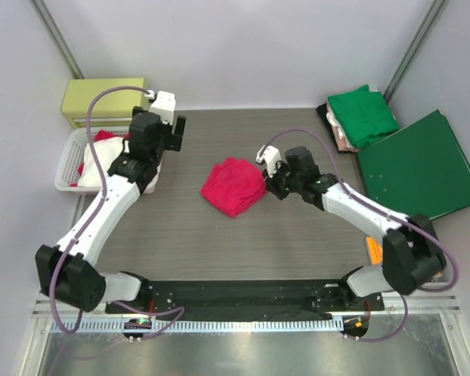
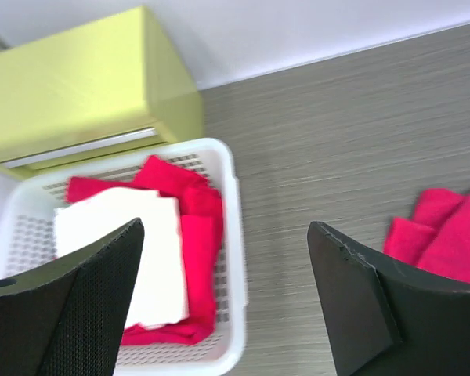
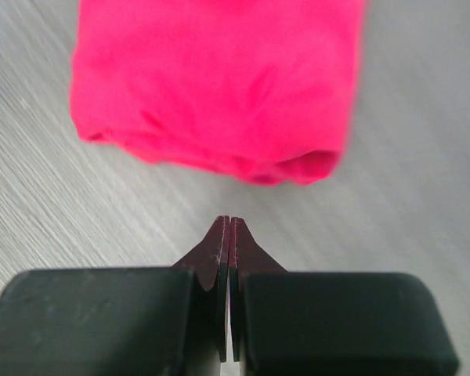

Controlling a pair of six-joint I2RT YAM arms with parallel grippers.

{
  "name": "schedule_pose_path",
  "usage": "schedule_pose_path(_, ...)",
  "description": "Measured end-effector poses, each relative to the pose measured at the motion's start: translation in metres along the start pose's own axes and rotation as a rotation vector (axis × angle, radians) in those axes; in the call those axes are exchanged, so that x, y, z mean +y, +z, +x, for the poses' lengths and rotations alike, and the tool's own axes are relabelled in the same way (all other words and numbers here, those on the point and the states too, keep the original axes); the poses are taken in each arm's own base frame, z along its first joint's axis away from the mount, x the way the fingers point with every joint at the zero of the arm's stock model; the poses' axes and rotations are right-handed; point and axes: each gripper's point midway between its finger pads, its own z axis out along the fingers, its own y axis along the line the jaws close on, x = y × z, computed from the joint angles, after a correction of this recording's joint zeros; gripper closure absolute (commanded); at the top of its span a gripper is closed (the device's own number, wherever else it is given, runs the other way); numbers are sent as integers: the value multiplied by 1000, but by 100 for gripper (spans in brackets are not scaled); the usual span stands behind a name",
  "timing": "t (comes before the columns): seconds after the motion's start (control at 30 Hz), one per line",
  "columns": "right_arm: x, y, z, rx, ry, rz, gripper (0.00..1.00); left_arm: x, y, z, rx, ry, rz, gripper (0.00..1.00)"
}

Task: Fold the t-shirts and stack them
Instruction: Put the neatly folded tshirt into the corner of the board with both arms

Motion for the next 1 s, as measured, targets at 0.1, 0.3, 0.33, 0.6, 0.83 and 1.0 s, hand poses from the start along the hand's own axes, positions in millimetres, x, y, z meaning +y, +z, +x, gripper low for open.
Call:
schedule_pose_path(0.1,11,26,31,118,31,-54,99,16,-16,-4,-28,25,-41,14)
schedule_pose_path(0.3,20,71,20,177,37,-128,99,33,-40,29,-5,59,-81,13)
schedule_pose_path(0.33,19,78,10,163,33,-131,99,36,-40,38,14,60,-90,13)
schedule_pose_path(0.6,15,114,-34,89,24,-152,99,60,-42,66,70,49,-151,9)
schedule_pose_path(0.83,43,139,18,210,53,-222,99,74,-47,63,57,32,-184,9)
schedule_pose_path(1.0,62,145,22,194,39,-268,99,78,-47,63,57,26,-193,9)
